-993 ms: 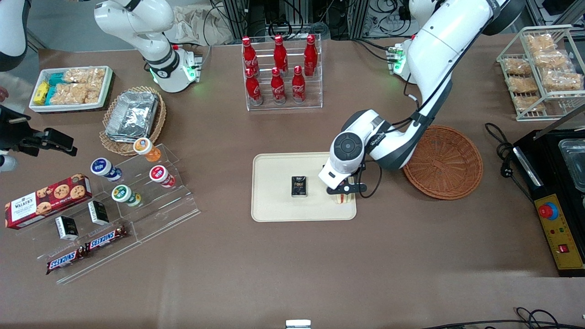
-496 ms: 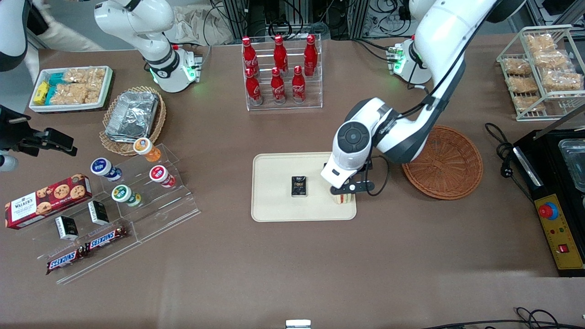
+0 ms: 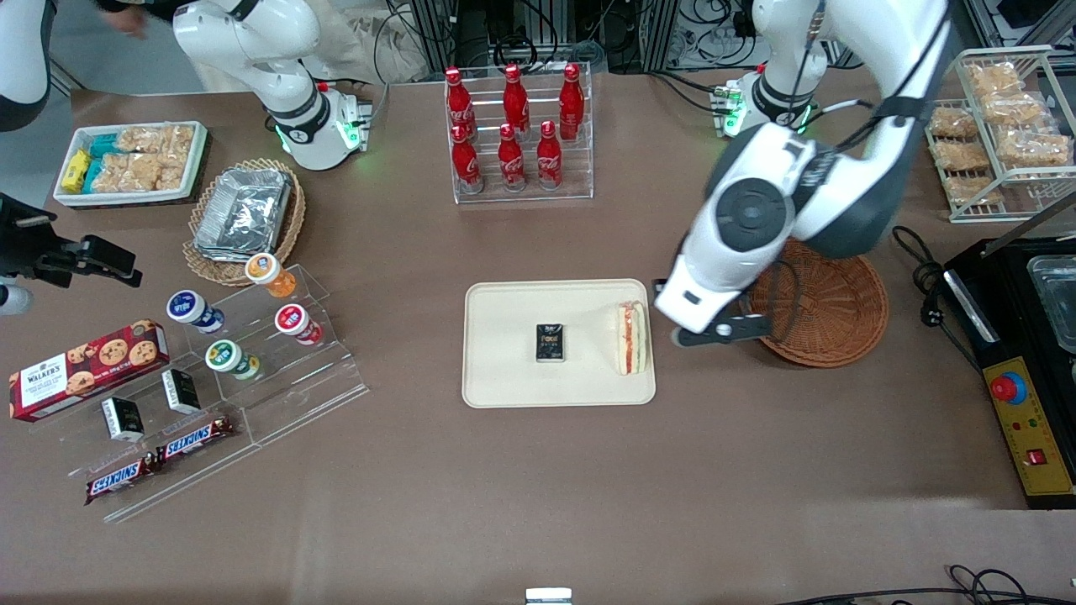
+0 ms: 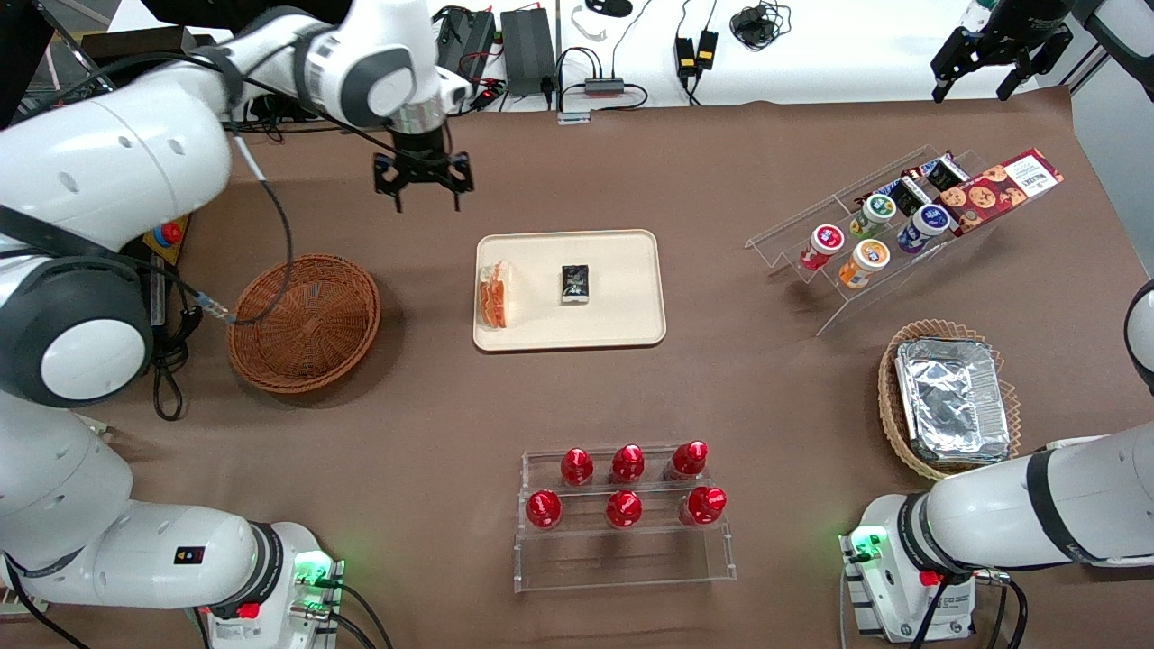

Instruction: Place sandwich from basket to tray

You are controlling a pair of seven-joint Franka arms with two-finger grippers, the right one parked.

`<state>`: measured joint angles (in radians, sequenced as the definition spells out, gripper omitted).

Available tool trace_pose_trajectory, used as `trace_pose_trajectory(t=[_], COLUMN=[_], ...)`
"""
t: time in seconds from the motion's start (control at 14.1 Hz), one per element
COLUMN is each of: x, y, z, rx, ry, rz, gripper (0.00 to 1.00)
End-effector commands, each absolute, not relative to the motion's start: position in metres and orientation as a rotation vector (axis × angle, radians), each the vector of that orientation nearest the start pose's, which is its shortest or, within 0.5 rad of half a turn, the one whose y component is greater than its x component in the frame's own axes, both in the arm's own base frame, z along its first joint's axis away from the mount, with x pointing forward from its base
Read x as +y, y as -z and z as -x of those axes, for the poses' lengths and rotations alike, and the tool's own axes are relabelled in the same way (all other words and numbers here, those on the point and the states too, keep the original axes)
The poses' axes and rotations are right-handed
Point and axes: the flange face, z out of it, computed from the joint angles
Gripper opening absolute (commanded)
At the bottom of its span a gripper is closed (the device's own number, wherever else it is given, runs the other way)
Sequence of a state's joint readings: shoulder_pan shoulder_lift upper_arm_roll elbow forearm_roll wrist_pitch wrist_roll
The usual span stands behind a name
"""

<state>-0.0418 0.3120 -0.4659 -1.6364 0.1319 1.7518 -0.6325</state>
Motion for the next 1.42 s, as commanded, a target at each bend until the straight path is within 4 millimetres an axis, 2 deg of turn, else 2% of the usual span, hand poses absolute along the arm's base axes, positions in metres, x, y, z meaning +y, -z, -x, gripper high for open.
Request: trace_pose_trajectory(t=[0.0,0.35,0.5,0.57,0.71,0.78,0.85,1.06,1.35], x=[-0.221,-0.138,-0.091,-0.080,-0.035,-0.023,-0.003,0.029,0.030], y=[-0.464,-0.508,-0.525,-0.532,-0.550,-0.555,-0.562,-0.583,-0.616], z=[-0.571,-0.580,-0.581,-0.579,-0.576,-0.572,-0.570,-0.565,-0.565], rx=[-0.091,0.024,0.059,0.096,0.117,0.148,0.124,0.040,0.039], ry=[-0.227,-0.148,-0.122,-0.130,-0.106,-0.109,-0.096,-0.033,0.048], rz=[3.066,3.071,3.060,3.074,3.114,3.124,3.139,3.194,3.175], gripper=[1.00,1.00,1.00,1.00,1.00,1.00,1.00,1.00,1.00])
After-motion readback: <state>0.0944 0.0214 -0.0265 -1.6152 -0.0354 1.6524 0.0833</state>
